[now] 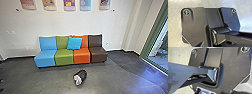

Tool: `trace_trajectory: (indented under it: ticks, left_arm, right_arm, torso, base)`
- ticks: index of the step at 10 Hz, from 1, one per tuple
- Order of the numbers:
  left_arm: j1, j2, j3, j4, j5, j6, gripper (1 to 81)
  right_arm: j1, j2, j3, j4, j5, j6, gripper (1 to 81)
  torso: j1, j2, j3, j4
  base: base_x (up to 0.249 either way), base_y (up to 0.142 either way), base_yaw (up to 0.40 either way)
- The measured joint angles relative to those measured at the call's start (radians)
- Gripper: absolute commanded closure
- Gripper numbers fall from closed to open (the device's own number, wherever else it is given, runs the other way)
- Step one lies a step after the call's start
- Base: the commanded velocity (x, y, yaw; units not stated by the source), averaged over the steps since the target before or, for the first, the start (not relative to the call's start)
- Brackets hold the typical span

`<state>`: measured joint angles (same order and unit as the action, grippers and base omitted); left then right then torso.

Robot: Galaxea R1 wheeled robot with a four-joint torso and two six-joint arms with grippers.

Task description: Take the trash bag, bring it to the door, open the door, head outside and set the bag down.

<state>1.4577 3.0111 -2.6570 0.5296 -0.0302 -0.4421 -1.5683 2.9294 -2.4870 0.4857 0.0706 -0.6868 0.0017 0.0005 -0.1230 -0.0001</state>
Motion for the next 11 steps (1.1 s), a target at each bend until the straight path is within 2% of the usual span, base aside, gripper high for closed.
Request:
trace_trajectory:
  ticks: [11]
  left_arm:
    - [0.0,0.0,0.0,-0.001,0.0,0.0,1.0]
  right_arm:
    - [-0.008,0.0,0.0,0.0,0.0,0.0,1.0]
  torso:
    - [0.0,0.0,0.0,0.0]
  base:
    - [0.111,0.0,0.0]
